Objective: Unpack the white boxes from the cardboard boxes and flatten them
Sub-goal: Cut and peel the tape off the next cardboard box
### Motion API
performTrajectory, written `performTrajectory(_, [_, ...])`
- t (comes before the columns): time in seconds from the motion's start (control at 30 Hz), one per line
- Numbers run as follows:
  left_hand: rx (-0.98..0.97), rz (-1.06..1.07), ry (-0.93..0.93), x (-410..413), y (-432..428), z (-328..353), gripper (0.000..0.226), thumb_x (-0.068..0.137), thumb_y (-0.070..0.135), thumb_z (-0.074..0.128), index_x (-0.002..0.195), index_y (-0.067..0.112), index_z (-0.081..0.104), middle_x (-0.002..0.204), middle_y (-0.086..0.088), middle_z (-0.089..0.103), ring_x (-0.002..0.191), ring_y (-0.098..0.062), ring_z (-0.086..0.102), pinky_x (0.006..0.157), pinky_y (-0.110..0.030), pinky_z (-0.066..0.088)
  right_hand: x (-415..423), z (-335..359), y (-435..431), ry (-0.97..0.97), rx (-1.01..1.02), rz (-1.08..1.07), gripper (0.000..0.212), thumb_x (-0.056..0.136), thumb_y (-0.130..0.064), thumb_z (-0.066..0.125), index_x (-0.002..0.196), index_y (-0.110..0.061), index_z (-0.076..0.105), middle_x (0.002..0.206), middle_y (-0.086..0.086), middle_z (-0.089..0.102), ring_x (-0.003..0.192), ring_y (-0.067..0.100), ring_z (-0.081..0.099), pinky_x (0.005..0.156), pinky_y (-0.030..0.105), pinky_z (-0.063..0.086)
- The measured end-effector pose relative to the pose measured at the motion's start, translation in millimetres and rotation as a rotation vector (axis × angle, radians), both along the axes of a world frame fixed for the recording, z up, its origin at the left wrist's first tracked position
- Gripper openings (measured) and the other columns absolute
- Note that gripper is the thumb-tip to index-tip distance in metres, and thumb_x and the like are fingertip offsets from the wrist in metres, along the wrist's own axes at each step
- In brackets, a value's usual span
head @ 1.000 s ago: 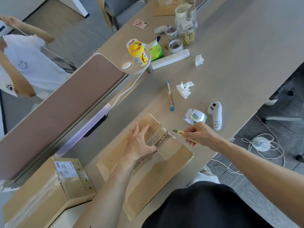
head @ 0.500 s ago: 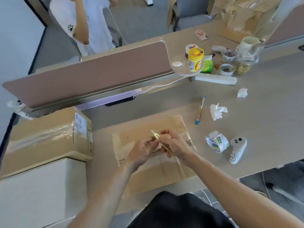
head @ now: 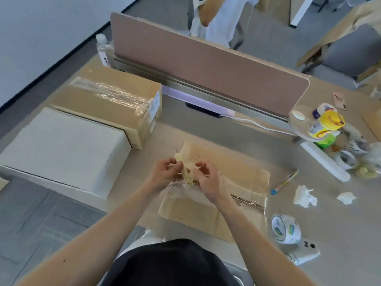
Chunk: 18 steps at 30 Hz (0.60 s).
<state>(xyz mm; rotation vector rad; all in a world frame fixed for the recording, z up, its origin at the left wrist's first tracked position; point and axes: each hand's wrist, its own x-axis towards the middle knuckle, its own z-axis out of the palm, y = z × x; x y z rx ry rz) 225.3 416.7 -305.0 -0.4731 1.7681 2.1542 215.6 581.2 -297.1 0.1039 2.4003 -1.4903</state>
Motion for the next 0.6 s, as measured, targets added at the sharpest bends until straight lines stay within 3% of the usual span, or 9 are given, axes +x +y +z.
performTrajectory(0.1, [-0.106,0.119,-0.106,3.2,-22.3,-7.9,0.014,0.099,0.014,0.059,0.098,0.002,0.066,0.08,-0.013,0.074,0.059,-0.017,0.071,0.056,-0.025,0.057,5.1,-14.5,3.5,0.213,0.392,0.149,0.039,0.094,-0.034,0.056,0.13,-0.021,0.056,0.135,0.0,0.052,0.126,0.02,0.046,0.109,0.036,0.035])
performTrajectory(0.2, [-0.23,0.157,-0.145,10.9,-36.6,-16.2,0.014,0.097,0.021,0.063,0.089,0.012,0.07,0.071,-0.006,0.066,0.058,-0.017,0.062,0.056,-0.024,0.05,14.7,-38.0,4.3,0.302,0.663,0.287,0.062,0.096,-0.052,0.036,0.151,-0.024,0.031,0.159,0.0,0.026,0.148,0.025,0.018,0.121,0.041,0.011])
performTrajectory(0.27, [-0.288,0.152,-0.151,14.8,-42.0,-22.0,0.017,0.096,0.025,0.064,0.084,0.014,0.07,0.067,-0.003,0.06,0.059,-0.017,0.058,0.06,-0.029,0.047,20.7,-51.8,3.7,0.31,0.77,0.321,0.065,0.098,-0.057,0.027,0.155,-0.027,0.019,0.164,0.0,0.014,0.151,0.025,0.007,0.122,0.043,0.004])
performTrajectory(0.37, [-0.26,0.144,-0.17,18.3,-43.0,-25.0,0.019,0.095,0.025,0.063,0.087,0.009,0.069,0.071,-0.009,0.061,0.061,-0.023,0.061,0.059,-0.033,0.055,22.2,-54.3,1.1,0.322,0.825,0.298,0.063,0.098,-0.056,0.024,0.155,-0.03,0.017,0.164,0.0,0.012,0.152,0.024,0.006,0.123,0.044,0.003])
performTrajectory(0.6, [-0.344,0.042,-0.093,7.8,-37.3,-25.3,0.018,0.097,0.026,0.061,0.091,0.01,0.07,0.067,-0.008,0.068,0.052,-0.014,0.054,0.052,-0.032,0.056,2.6,-53.7,2.4,0.3,0.878,0.323,0.063,0.099,-0.054,0.021,0.156,-0.035,0.007,0.165,-0.004,0.004,0.152,0.018,-0.002,0.122,0.041,-0.007])
